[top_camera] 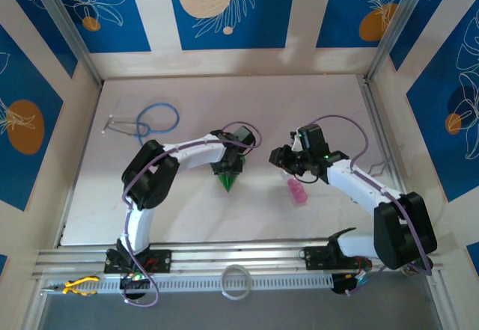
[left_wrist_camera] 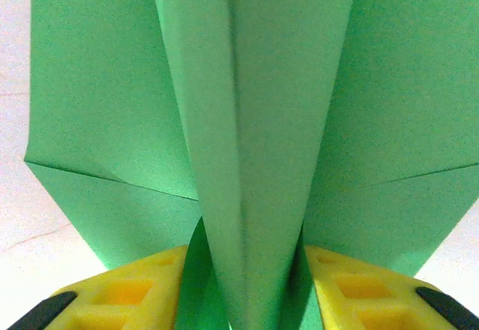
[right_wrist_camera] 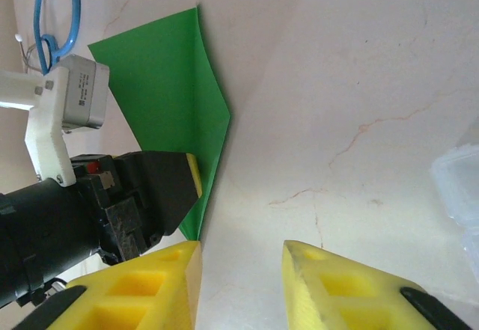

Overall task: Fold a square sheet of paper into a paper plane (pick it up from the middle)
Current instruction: Move the paper plane to the center of the table.

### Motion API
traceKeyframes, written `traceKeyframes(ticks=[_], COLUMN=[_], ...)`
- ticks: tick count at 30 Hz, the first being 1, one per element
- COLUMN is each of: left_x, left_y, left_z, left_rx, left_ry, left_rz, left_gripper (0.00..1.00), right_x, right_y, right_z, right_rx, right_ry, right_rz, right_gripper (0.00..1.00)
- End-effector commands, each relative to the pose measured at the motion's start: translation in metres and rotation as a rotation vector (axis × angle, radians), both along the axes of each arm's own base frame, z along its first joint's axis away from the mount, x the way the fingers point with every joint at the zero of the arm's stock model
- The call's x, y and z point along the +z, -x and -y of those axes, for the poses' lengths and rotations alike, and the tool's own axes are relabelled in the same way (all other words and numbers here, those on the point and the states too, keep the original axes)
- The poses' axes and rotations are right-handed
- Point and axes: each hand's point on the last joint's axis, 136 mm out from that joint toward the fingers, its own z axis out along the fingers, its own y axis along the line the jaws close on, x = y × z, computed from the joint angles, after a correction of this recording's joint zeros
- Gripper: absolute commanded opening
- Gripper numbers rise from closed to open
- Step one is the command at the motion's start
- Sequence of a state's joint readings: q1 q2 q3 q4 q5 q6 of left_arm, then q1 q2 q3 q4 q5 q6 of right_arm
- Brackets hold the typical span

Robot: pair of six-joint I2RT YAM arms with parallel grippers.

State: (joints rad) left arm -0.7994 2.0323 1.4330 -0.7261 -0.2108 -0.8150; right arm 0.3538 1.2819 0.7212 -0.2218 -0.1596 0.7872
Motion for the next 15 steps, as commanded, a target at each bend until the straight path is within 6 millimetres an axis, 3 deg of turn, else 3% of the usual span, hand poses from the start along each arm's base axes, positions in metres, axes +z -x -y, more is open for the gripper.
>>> traceKeyframes(ticks=[1, 15], left_x=[0.005, 0.077], left_y=[-0.003, -0.010], left_z=[0.002, -0.001], left_rx=[0.021, 0.019], left_ry=[-0.004, 0.080], left_rz=[0.012, 0.153], left_gripper=[0.40, 0.49], right_x=[0.003, 0.039], right_y=[0.006, -0.016], right_z=[0.008, 0.055], right_rx=[0.012, -0.054], right_ry=[0.022, 0.184], right_rz=[0.013, 0.160], right_gripper=[0.36, 0.38])
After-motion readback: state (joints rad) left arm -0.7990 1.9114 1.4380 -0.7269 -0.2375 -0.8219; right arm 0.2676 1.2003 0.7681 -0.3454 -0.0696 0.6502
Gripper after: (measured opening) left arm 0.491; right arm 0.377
